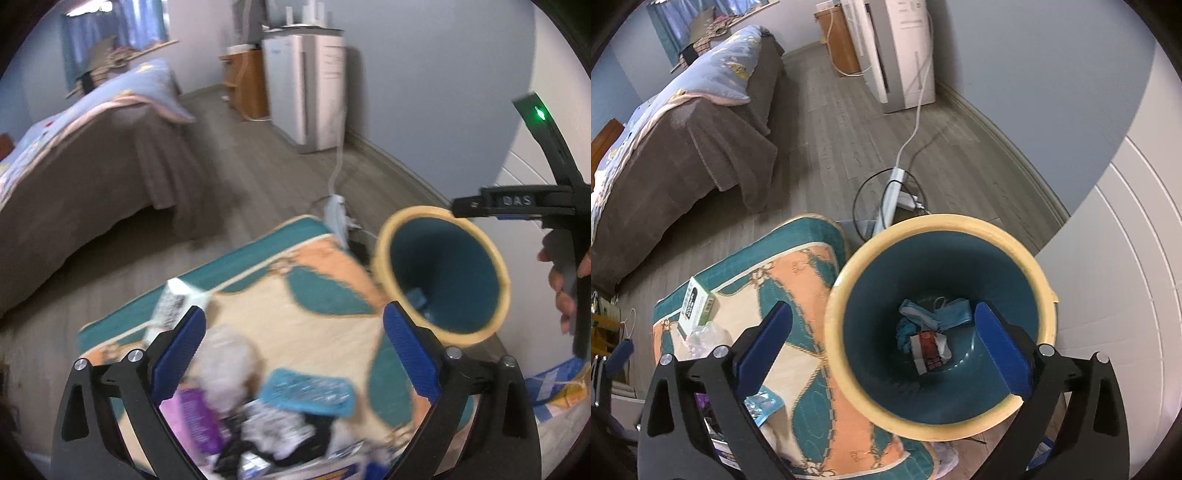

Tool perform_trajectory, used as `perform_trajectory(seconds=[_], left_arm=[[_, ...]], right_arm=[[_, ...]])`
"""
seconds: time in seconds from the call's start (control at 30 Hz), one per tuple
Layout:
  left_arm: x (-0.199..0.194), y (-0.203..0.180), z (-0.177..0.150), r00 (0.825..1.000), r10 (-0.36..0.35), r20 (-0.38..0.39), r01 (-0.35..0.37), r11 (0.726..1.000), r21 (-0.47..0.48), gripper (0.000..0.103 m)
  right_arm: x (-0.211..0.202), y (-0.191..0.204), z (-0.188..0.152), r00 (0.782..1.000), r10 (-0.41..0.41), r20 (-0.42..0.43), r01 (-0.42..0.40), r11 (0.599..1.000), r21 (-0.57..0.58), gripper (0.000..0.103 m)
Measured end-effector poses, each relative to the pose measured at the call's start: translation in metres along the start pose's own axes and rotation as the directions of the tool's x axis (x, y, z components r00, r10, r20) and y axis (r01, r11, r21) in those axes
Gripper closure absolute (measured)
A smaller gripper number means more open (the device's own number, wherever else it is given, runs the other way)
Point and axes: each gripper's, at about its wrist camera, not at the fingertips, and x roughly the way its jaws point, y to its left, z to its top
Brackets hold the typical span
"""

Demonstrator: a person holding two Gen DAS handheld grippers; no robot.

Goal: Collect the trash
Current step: 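Move both open tools back over the cushion toward the remaining trash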

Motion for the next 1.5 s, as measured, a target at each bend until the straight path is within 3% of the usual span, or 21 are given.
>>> perform_trajectory(seconds=[0.3,0.63,0.93,1.0,1.13,1.23,1.5], left_arm=[[-0.018,0.067,-0.035,0.998,0.059,-0.003,-0.059,0.986,-0.153,0.007],[-0.024,0.104,-0.053,0.996,0.092,0.002,-0.091,0.98,-0.176,0.007],[-0.017,0.136,-0.064,0.992,0.122,-0.023,-0.124,0.968,-0.218,0.007],[-0.016,0.142,-0.066,0.992,0.121,-0.027,-0.124,0.967,-0.225,0.007],[-0.012,0.153,-0.071,0.99,0.132,-0.044,-0.139,0.965,-0.223,0.007],[-0.008,0.165,-0.076,0.988,0.143,-0.062,-0.153,0.961,-0.229,0.007],[0.008,0.203,-0.084,0.979,0.171,-0.109,-0.195,0.942,-0.273,0.007]], right_arm=[[-0.006,0.046,-0.005,1.0,0.018,0.021,-0.017,0.998,-0.063,0.006],[0.002,0.094,-0.017,1.0,0.012,0.009,-0.011,0.987,-0.162,0.006],[0.034,0.137,-0.042,0.996,0.071,-0.059,-0.083,0.967,-0.239,0.006],[0.048,0.146,-0.049,0.992,0.055,-0.11,-0.083,0.961,-0.265,0.006],[0.063,0.165,-0.058,0.991,0.049,-0.121,-0.084,0.949,-0.305,0.006],[0.081,0.181,-0.063,0.982,0.059,-0.178,-0.113,0.943,-0.314,0.006],[0.11,0.225,-0.071,0.969,0.082,-0.234,-0.161,0.925,-0.344,0.006]])
